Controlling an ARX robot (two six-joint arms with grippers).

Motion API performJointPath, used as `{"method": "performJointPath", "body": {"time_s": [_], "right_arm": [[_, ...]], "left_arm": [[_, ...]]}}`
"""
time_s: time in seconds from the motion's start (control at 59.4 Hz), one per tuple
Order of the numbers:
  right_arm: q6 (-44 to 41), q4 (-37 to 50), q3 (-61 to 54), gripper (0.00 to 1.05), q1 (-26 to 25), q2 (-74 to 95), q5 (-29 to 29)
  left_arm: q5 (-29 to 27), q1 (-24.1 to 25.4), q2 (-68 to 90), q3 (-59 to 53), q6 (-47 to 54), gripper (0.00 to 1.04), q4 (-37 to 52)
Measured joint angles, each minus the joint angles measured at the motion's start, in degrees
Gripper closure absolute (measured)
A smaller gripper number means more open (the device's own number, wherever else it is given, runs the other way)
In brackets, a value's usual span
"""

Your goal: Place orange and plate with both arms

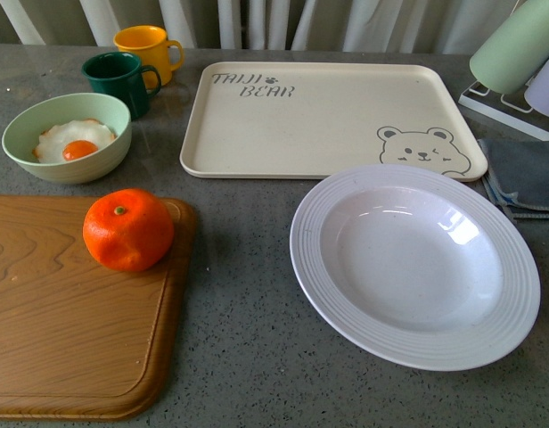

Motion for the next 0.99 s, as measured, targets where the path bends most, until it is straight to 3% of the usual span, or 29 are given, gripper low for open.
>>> {"method": "performJointPath", "body": {"time_s": [0.994], "right_arm": [[0.00, 0.00, 0.02, 0.09, 0.00, 0.00, 0.00]], "left_arm": [[0.20, 0.09, 0.31, 0.15, -0.15, 0.09, -0.39]]}}
